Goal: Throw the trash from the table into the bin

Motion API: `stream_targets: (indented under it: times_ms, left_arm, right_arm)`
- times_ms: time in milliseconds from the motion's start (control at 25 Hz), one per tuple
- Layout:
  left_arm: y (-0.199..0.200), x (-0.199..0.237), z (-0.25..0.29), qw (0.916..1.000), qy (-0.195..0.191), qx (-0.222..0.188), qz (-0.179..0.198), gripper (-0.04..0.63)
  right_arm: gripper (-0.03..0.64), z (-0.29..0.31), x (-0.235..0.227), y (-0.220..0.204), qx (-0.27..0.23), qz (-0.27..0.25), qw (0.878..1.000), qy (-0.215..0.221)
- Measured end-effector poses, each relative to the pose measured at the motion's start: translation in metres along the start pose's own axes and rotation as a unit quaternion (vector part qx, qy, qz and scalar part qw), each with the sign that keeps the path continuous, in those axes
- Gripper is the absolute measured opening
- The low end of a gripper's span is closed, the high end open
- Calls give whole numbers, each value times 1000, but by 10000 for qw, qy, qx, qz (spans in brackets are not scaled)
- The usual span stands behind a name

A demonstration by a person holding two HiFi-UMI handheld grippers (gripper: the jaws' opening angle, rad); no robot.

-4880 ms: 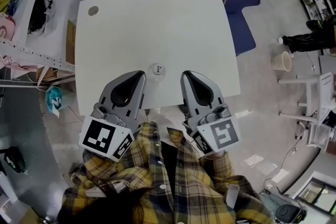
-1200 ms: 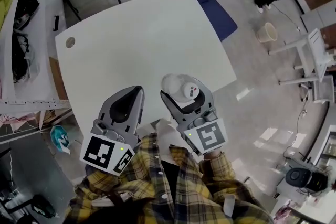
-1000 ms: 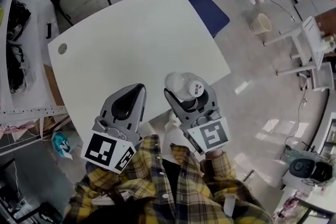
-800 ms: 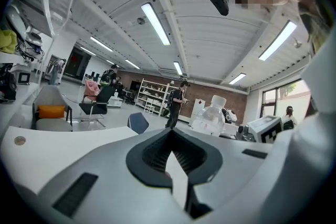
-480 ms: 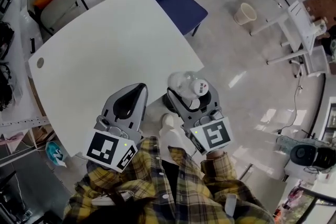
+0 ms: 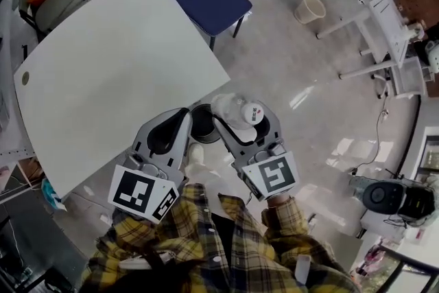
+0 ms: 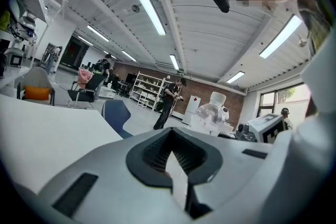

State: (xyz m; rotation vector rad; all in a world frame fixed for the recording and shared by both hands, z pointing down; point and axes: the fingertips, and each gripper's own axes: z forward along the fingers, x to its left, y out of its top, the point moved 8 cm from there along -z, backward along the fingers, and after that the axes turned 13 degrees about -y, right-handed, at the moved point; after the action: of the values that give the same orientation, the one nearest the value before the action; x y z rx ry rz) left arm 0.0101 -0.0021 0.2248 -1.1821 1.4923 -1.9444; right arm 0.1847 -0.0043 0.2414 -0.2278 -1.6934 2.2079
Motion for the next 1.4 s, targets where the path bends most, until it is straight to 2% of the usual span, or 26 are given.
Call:
stream_targets:
  times_ms: [400,640,840,1040,1400]
  left_arm:
    - [-43,-7,43,9992,25,361,-195,6]
    - [-75,-8,65,9976,-143,595,-310,6]
    - [-113,-3,64,9954,-308,769,-473,6]
    - [-159,12,57,9946,-388,833,-475,6]
    - [-244,35,40,9935,-307,941,-559,6]
  right_arm:
    - [290,9,-32,-64,230,203,9995,-55]
    - [290,14,-43,-109,336,426,9984,-170]
    - [290,19,-34,-162,521,614,9962,-344]
    - [290,29,-20,-220,583,611,9952,-484]
    - [290,43,-6,-318,671,696,9928,-710]
